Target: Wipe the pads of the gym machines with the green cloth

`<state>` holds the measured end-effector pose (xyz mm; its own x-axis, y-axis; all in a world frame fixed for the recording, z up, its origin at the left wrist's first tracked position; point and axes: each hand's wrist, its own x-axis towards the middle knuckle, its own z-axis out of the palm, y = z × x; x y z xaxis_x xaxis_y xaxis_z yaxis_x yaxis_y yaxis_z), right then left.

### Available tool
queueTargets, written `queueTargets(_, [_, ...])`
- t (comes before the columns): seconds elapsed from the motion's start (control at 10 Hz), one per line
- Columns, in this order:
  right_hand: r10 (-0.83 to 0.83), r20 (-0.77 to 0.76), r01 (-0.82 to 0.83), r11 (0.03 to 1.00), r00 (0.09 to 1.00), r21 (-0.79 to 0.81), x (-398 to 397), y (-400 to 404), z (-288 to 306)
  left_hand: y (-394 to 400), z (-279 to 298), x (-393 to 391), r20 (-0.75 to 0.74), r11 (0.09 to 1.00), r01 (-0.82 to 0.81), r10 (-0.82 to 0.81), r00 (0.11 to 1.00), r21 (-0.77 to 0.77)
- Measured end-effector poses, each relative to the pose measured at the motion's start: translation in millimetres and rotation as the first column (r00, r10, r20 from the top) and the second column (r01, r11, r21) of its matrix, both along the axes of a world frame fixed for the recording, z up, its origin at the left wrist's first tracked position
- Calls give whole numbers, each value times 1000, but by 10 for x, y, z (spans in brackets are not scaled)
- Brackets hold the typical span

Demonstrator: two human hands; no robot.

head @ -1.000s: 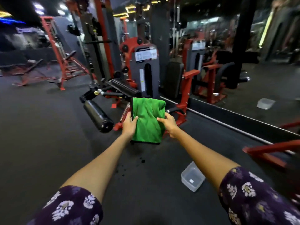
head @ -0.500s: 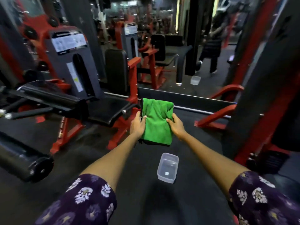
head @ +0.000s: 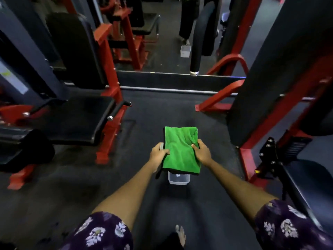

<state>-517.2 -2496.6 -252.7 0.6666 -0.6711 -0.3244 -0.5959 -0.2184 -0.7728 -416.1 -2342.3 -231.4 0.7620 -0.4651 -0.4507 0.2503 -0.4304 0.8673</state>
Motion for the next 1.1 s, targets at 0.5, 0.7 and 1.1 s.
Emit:
queueTargets(0.5, [-164, -246, 214, 958, 955, 191, 860, -662, -3050, -943, -3322, 784, -88, 988, 84, -73, 993, 127])
queueTargets(0.7, [-15, -230, 26, 999, 973, 48, 1145, -984, -4696, -1332, -4915, 1009, -25, 984, 125, -123, 992, 124])
queueTargets(1.1, [263, -503, -238, 964, 823, 115, 1329, -1209, -6839, -1790, -6926, 1130, -81, 613, 557, -629, 773, 560])
